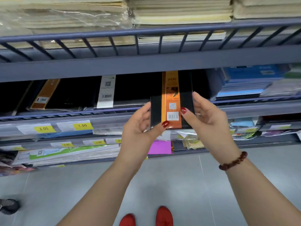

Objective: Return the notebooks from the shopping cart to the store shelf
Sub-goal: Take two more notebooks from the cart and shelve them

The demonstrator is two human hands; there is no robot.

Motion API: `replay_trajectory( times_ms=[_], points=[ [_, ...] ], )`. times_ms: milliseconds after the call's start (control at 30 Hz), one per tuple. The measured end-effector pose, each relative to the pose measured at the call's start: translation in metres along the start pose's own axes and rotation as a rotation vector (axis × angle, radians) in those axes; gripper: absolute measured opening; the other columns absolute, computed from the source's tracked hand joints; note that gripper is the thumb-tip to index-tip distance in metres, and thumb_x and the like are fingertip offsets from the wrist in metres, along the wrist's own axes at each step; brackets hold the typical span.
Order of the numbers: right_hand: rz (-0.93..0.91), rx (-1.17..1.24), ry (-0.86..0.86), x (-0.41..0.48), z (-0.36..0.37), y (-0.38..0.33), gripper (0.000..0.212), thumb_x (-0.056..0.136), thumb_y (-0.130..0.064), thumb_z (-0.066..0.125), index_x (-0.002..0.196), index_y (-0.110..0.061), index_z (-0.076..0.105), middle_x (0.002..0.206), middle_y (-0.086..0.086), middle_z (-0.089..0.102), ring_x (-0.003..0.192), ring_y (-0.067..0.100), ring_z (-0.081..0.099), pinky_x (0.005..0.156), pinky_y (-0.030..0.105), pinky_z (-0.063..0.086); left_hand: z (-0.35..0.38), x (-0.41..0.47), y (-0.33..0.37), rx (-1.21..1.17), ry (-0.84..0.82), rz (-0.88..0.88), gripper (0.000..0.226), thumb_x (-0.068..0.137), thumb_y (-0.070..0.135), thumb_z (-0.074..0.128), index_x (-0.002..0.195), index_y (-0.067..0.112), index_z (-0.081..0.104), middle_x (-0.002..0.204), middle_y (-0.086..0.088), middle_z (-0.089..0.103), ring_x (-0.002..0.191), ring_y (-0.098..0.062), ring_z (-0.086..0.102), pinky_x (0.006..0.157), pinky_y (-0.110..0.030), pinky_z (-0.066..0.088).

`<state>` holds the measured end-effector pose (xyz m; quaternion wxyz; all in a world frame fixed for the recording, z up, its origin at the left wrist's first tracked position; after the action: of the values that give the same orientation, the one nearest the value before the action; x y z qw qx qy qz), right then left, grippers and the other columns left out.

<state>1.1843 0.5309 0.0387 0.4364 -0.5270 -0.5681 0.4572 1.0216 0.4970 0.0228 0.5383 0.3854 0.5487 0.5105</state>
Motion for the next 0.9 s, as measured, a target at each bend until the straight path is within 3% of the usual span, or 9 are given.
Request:
replay_trajectory(
  times_ms=[67, 167, 267, 367, 500, 667, 900],
  points=[
    [-0.003, -0.105, -0.072, 0.005, -0.007, 0.002, 0.064, 0.070, -0.025, 0.074, 0.120, -0.045, 0.040, 0.112, -0.036, 0.053, 0.108, -0.020, 0.049, 0.092, 0.008, 0.042, 0.008, 0.012, 0.001, 0.011, 0.015, 0.011, 0.060, 0.077, 0.001, 0.071, 0.129, 0.024, 0.052, 0.108, 0.015, 0.068, 0.104, -0.001, 0.063, 0.082, -0.020, 0.053],
    [-0.033, -0.274, -0.123, 0.008, -0.014, 0.009, 0.098, 0.054, -0.051, 0.071, 0.141, -0.021, 0.037, 0.145, -0.005, 0.038, 0.134, 0.001, 0.035, 0.109, 0.026, 0.036, 0.015, 0.021, 0.000, 0.055, 0.042, 0.020, 0.069, 0.076, 0.005, 0.073, 0.138, 0.017, 0.045, 0.119, 0.007, 0.064, 0.111, -0.004, 0.060, 0.092, -0.024, 0.052],
    [-0.083, -0.374, -0.063, 0.010, -0.019, 0.013, 0.084, 0.061, -0.046, 0.069, 0.137, -0.019, 0.045, 0.145, -0.002, 0.039, 0.135, 0.009, 0.036, 0.110, 0.031, 0.036, 0.016, 0.022, -0.002, 0.111, 0.039, 0.059, 0.070, 0.075, 0.005, 0.074, 0.137, 0.017, 0.045, 0.117, 0.006, 0.064, 0.107, -0.003, 0.062, 0.083, -0.020, 0.053],
    [-0.143, -0.414, 0.006, 0.015, -0.020, 0.016, 0.063, 0.069, -0.030, 0.077, 0.128, -0.020, 0.056, 0.133, -0.010, 0.045, 0.127, 0.002, 0.041, 0.103, 0.008, 0.032, 0.010, 0.025, 0.000, 0.227, 0.086, 0.165, 0.065, 0.073, 0.002, 0.076, 0.130, 0.020, 0.051, 0.120, -0.003, 0.058, 0.102, 0.000, 0.062, 0.082, -0.016, 0.052],
    [-0.182, -0.462, 0.088, 0.026, -0.021, 0.019, 0.045, 0.075, -0.021, 0.076, 0.119, -0.016, 0.064, 0.125, -0.008, 0.053, 0.116, -0.004, 0.044, 0.098, 0.000, 0.029, 0.006, 0.036, 0.006, 0.447, 0.196, 0.303, 0.049, 0.073, 0.007, 0.078, 0.119, 0.015, 0.063, 0.110, 0.003, 0.058, 0.094, -0.001, 0.063, 0.085, -0.009, 0.047],
    [-0.225, -0.498, 0.087, 0.044, -0.018, 0.016, 0.039, 0.078, -0.022, 0.074, 0.116, -0.016, 0.066, 0.123, 0.001, 0.061, 0.110, -0.001, 0.050, 0.091, -0.004, 0.029, 0.009, 0.052, 0.010, 0.564, 0.254, 0.309, 0.041, 0.077, 0.015, 0.077, 0.116, 0.017, 0.066, 0.093, 0.022, 0.050, 0.081, 0.011, 0.058, 0.075, 0.002, 0.041],
    [-0.193, -0.466, 0.104, 0.046, -0.017, 0.019, 0.039, 0.079, -0.022, 0.073, 0.118, -0.018, 0.065, 0.125, -0.001, 0.059, 0.117, 0.005, 0.050, 0.090, -0.006, 0.026, 0.007, 0.052, 0.006, 0.601, 0.259, 0.362, 0.039, 0.078, 0.014, 0.075, 0.116, 0.017, 0.066, 0.094, 0.007, 0.054, 0.083, 0.011, 0.058, 0.078, -0.001, 0.043]
  ],
)
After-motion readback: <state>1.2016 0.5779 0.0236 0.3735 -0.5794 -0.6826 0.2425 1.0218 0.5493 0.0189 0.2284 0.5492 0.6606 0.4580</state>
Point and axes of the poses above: each hand's wrist, its own x-axis towards the middle knuckle, its own z-axis out of the palm, y = z × x, the point moved 4 cm from there along x, towards the middle knuckle
